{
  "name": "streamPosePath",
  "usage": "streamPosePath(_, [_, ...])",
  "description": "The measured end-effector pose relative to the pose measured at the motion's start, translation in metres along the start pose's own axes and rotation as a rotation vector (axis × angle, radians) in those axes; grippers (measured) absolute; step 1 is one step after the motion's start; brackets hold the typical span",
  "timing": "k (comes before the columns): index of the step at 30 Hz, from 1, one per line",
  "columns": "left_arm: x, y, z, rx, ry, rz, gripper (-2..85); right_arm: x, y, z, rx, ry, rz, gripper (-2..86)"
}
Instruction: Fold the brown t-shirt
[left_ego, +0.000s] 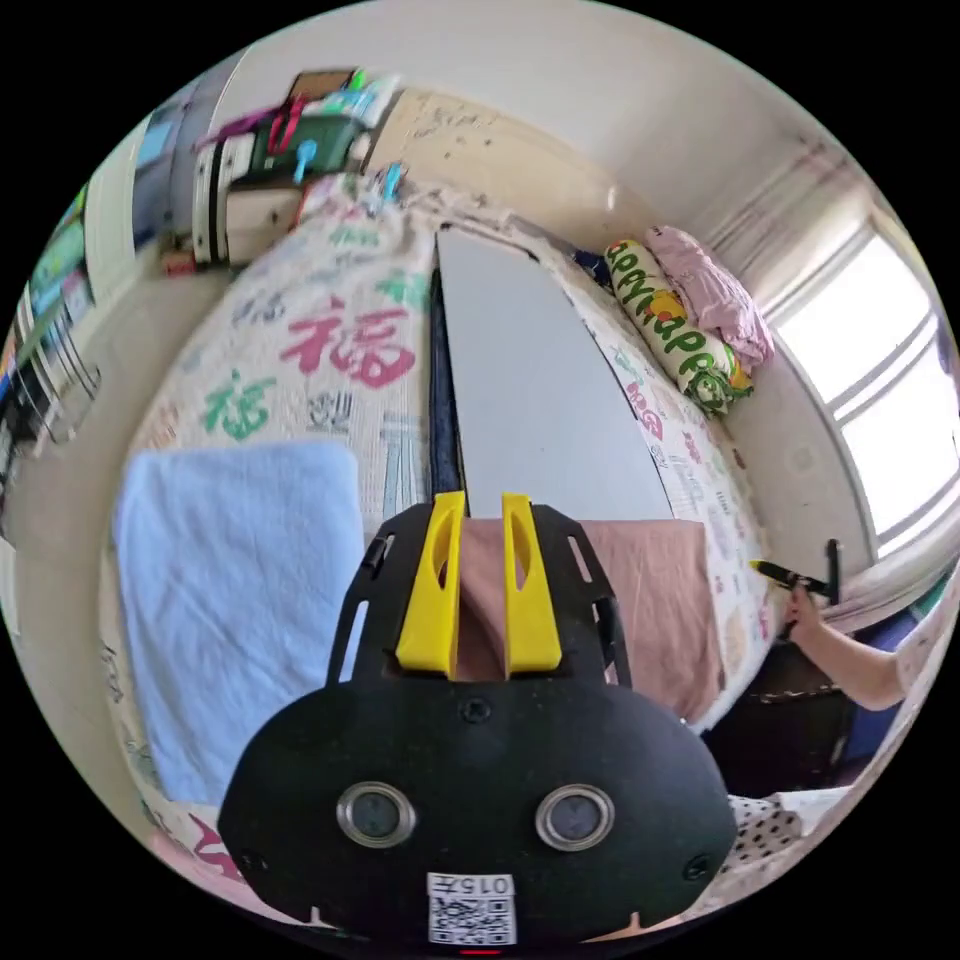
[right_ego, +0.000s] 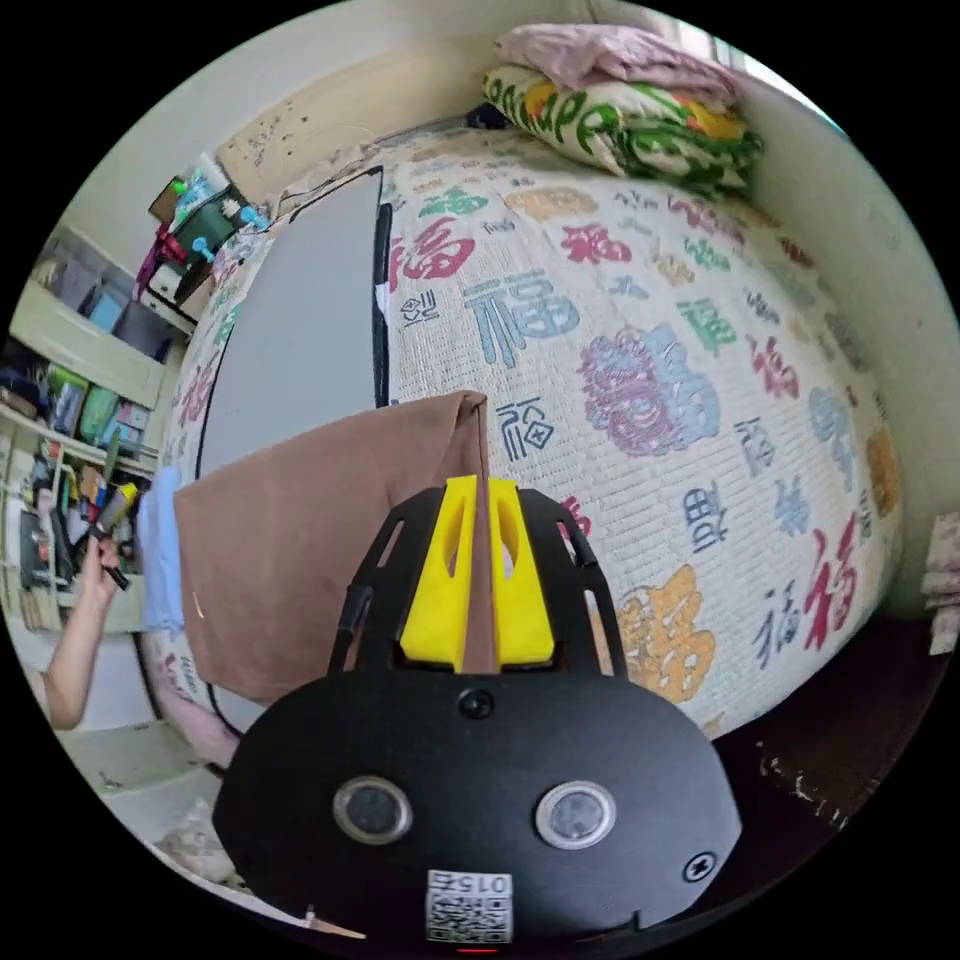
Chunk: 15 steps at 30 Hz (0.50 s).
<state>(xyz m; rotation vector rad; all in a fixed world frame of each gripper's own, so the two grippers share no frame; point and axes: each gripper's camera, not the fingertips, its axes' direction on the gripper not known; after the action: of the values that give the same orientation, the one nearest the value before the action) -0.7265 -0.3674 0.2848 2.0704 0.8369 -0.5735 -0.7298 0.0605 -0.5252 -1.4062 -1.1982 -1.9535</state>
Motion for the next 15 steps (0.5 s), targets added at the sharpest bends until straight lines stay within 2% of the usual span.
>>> streamPosePath(2, [0.065, 0.051, -0.027, 0.179, -0.116, 0.143, 8.5, -0.059, 0.060, -0.053, 0.167, 0.235, -0.186, 4.0])
streamPosePath(3, [0.081, 0.065, -0.033, 0.233, -0.136, 0.174, 8.9, -0.075, 0.076, -0.065, 0.219, 0.291, -0.230, 4.6])
streamPosePath(5, [0.132, 0.121, -0.036, 0.441, -0.157, 0.272, 8.2, -0.118, 0.136, -0.102, 0.452, 0.455, -0.307, 6.9])
streamPosePath(7, [0.158, 0.157, -0.014, 0.519, -0.100, 0.343, 6.9, -0.128, 0.169, -0.113, 0.552, 0.461, -0.303, 7.4])
streamPosePath(9, [0.181, 0.177, 0.026, 0.403, -0.006, 0.375, 6.5, -0.121, 0.183, -0.111, 0.490, 0.351, -0.299, 8.4])
streamPosePath(11, [0.214, 0.195, 0.093, 0.217, 0.175, 0.413, 7.3, -0.092, 0.189, -0.097, 0.292, 0.163, -0.207, 10.6])
streamPosePath(15, [0.283, 0.234, 0.194, 0.013, 0.254, 0.546, 8.4, -0.044, 0.211, -0.074, 0.110, 0.014, -0.112, 11.6])
